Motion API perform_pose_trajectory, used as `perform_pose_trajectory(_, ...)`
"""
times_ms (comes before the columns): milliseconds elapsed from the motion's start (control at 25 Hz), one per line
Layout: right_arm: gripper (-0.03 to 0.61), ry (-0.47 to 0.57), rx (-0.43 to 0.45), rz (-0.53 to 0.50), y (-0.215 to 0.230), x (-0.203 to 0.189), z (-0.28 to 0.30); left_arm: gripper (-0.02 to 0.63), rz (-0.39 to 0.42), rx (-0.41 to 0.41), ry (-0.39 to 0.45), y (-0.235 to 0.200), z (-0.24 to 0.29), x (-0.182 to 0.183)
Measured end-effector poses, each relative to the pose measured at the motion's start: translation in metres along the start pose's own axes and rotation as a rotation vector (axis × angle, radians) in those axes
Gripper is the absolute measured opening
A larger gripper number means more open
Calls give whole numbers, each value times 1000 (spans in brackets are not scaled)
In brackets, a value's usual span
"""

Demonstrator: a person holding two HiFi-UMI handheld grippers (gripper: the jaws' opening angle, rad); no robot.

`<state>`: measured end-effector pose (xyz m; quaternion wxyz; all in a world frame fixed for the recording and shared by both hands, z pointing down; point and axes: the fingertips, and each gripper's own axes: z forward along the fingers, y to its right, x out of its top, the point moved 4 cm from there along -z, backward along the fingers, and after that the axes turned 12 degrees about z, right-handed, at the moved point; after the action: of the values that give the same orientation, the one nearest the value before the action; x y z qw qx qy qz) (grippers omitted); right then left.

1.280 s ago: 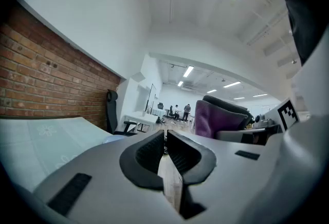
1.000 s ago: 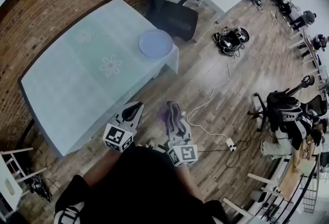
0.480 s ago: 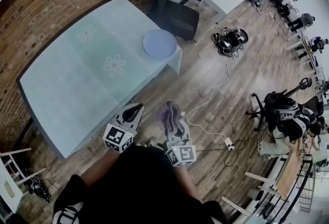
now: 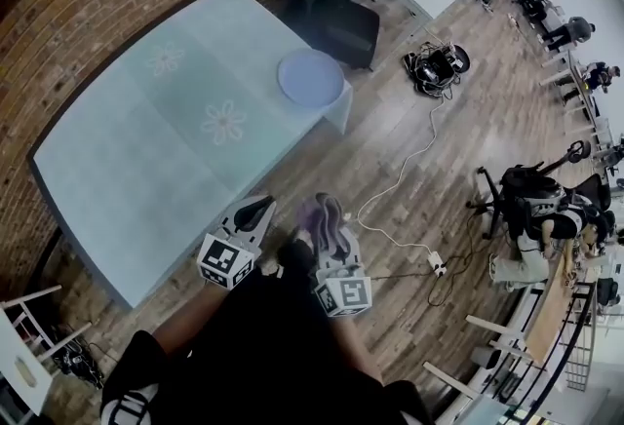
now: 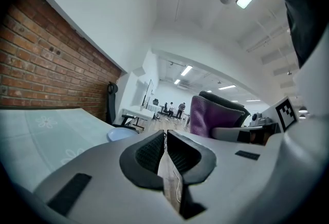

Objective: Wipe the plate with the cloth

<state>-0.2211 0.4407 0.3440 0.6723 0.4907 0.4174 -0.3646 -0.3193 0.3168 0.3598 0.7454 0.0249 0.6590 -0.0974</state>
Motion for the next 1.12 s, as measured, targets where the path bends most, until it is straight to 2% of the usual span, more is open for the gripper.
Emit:
perform_pose_trajectory(200, 58, 1, 14, 4, 11, 5, 24, 44, -14, 17, -17, -19, 18, -2)
perform_pose_trajectory(400, 58, -13, 46, 12, 41, 13, 56, 44, -16, 44, -35, -32, 55, -2)
perform_pose_trajectory(920, 58, -58, 111, 16, 174, 66, 163, 44, -35, 107, -106, -70, 222, 1)
perform_pose_trajectory(1120, 58, -95, 161, 10, 224, 85, 198, 44, -49, 173, -130, -86, 279, 6)
